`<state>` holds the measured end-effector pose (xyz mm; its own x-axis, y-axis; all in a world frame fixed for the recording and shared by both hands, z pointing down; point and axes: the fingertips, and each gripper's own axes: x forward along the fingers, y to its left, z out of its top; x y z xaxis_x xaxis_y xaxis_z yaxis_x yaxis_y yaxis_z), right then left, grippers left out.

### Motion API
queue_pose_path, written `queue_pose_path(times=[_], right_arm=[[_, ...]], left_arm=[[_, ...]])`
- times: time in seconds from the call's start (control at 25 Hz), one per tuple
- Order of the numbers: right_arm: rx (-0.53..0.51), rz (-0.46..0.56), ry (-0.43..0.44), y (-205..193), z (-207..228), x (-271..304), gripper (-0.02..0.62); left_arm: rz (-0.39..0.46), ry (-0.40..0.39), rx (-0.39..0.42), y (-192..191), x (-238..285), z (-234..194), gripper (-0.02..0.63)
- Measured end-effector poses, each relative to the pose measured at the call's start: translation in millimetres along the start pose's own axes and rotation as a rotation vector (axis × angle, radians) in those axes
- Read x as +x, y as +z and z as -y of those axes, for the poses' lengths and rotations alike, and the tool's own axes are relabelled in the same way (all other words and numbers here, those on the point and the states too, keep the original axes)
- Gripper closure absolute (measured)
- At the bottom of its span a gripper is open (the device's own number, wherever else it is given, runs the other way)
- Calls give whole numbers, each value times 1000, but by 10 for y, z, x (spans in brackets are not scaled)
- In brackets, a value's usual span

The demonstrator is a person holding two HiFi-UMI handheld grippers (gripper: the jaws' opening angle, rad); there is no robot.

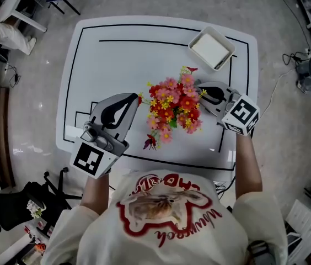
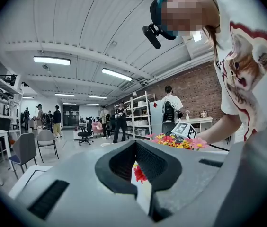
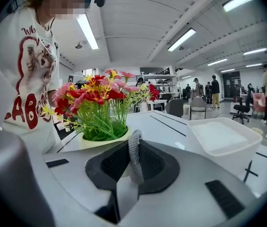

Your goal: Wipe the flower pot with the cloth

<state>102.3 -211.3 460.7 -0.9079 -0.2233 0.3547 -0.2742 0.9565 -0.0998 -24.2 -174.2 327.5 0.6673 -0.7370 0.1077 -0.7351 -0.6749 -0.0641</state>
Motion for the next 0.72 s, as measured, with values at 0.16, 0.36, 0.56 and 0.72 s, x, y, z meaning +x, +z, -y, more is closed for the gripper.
queue_pose_path(times=[0.16, 0.36, 0.56, 0.72], right_arm=[[8, 9, -45, -10, -79, -63, 552], [31, 18, -110, -29, -170, -138, 552], [52, 21, -162, -86, -303, -179, 552], [62, 28, -201, -110, -366, -191, 551]], left_arm=[[4, -29, -4, -19, -41, 80, 603], [15, -55, -8, -10, -132, 100, 603], [19, -79, -6, -28, -229, 160, 603], [20, -100, -1, -40, -274, 200, 603]])
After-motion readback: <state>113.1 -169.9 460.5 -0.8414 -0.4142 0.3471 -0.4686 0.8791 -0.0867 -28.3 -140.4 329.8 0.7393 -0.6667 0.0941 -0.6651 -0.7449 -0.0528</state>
